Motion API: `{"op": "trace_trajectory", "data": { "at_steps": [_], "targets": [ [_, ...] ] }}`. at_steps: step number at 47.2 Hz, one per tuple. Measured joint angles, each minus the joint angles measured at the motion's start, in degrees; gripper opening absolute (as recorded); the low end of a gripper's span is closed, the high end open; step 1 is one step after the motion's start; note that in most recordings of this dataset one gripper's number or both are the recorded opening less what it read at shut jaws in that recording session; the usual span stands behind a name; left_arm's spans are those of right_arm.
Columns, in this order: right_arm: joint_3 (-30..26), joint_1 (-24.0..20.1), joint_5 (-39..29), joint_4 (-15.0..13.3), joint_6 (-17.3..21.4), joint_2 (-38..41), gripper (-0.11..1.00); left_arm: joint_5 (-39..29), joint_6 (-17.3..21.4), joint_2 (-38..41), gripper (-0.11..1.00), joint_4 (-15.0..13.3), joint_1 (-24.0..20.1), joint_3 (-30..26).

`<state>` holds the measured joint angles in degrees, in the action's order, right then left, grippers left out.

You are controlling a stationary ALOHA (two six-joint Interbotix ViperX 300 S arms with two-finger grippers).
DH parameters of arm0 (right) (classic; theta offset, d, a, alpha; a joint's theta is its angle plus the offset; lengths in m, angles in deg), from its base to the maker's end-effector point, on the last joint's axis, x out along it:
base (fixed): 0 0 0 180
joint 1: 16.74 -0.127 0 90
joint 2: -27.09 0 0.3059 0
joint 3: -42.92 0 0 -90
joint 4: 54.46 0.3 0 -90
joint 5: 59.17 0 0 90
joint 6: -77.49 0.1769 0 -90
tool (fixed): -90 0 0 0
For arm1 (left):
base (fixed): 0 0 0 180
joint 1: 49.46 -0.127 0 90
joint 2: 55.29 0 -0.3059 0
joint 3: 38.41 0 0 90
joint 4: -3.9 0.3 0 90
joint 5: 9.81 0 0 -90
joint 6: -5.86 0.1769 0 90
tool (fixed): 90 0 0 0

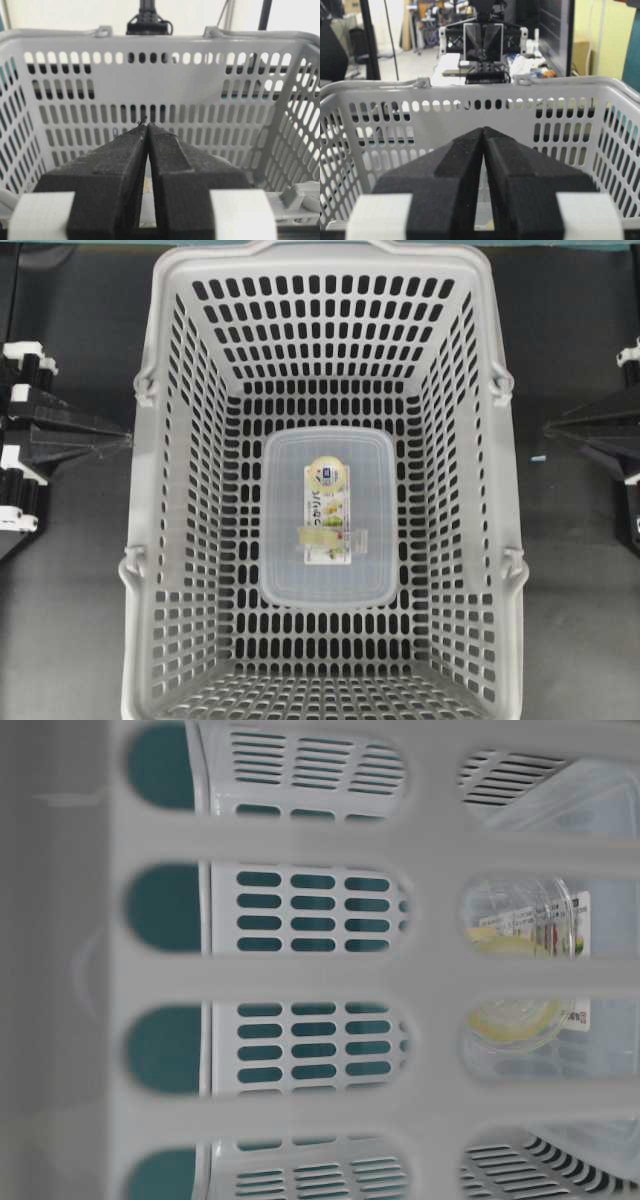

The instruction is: Pick up the tape dispenser from the shopping basket with the left arm.

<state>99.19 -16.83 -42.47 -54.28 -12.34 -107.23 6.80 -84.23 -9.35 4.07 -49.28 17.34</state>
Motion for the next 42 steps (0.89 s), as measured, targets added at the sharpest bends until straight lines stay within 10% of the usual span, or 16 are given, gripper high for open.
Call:
{"op": "trace_trajectory", "data": {
  "at_steps": [23, 37, 42],
  "targets": [
    [-2.11, 0.18, -5.01, 0.44, 1.93, 0.53, 0.02, -25.22, -3.52, 16.17, 0.0, 2.02, 4.66, -22.24],
    [-2.29, -1.23, -10.11, 0.35, 4.31, -0.26, 0.75, -38.67, -3.78, 29.62, 0.0, 2.11, 4.75, -35.24],
    [-2.2, -2.37, -10.46, 0.44, 4.39, -0.44, 0.8, -44.12, -3.87, 34.19, 0.06, 2.11, 4.75, -39.64]
  ]
}}
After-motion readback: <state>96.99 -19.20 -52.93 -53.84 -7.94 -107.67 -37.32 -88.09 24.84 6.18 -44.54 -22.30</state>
